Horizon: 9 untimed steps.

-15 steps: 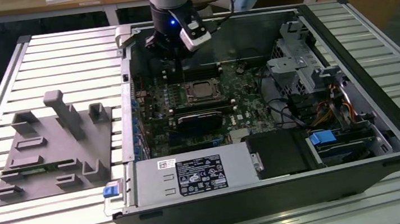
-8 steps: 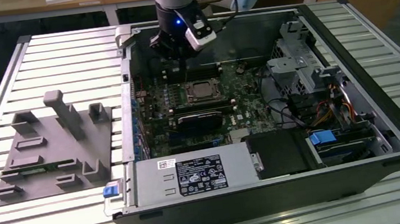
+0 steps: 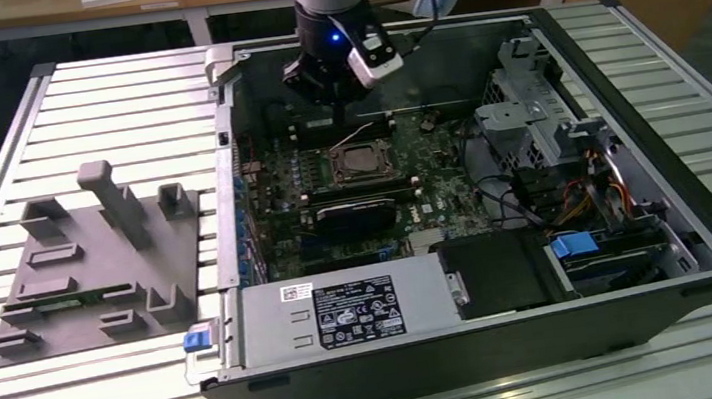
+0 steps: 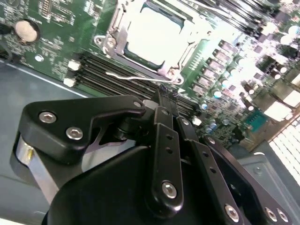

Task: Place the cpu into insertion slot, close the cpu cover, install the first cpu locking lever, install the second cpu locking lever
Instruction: 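Install the first cpu locking lever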

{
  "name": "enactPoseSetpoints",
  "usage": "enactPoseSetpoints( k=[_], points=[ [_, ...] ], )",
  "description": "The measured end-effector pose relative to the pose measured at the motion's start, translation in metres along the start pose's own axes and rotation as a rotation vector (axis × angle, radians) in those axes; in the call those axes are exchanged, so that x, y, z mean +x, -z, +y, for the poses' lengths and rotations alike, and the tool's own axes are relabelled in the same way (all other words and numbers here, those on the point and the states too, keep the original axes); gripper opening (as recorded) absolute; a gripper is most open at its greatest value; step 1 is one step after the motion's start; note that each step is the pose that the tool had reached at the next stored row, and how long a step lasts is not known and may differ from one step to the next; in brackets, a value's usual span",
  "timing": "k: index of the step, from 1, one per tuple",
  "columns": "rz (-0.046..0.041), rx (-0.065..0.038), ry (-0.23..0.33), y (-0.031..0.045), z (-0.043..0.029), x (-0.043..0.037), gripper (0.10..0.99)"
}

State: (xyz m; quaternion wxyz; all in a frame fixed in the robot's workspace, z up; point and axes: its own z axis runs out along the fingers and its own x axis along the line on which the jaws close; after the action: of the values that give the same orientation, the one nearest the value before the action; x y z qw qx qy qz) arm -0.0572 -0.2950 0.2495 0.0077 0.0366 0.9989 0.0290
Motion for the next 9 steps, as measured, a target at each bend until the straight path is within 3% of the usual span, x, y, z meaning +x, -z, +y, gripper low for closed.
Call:
enactPoseSetpoints(
  k=[5,9],
  points=[
    [0.0002,-0.001,0.000,-0.0002,0.0000,-0.0001,0.118],
    [-0.0039,-0.015,0.001,-0.0009,-0.0009,-0.0002,0.118]
  ],
)
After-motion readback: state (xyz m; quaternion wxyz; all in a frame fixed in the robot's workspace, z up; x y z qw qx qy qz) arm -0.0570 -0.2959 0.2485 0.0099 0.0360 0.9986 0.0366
